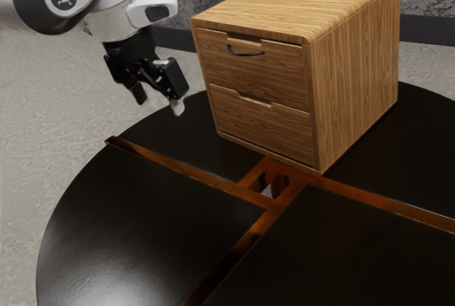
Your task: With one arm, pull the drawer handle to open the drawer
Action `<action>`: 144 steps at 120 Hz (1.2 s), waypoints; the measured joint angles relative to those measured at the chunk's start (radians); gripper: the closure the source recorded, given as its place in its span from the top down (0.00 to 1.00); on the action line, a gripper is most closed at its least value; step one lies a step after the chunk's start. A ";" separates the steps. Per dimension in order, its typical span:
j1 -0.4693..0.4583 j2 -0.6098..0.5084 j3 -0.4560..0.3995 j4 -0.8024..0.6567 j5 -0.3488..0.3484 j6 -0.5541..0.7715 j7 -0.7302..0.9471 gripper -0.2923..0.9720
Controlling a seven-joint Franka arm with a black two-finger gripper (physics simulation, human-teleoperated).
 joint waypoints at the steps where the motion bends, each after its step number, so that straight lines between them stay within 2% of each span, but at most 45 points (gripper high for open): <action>1: 0.004 0.000 0.000 0.000 0.000 0.000 0.000 0.77; 20: 0.071 0.002 0.002 0.002 0.000 -0.005 0.005 0.77; 26: 0.069 0.001 0.024 0.023 -0.039 -0.015 0.001 0.77; 33: 0.075 -0.005 0.042 0.135 -0.079 -0.064 -0.034 0.77; 49: 0.125 0.011 0.041 0.246 -0.120 -0.108 -0.241 0.77; 80: 0.159 0.032 0.040 0.250 -0.083 0.024 -0.632 0.77; 83: 0.162 0.032 0.039 0.226 -0.085 0.052 -0.662 0.77; 93: 0.158 -0.029 0.029 -0.004 -0.103 0.217 -0.752 0.77; 104: 0.110 -0.056 0.015 -0.137 -0.115 0.387 -0.838 0.77; 116: 0.062 -0.067 0.006 -0.222 -0.122 0.561 -0.919 0.77; 144: 0.077 -0.081 -0.014 -0.346 -0.128 0.838 -1.063 0.77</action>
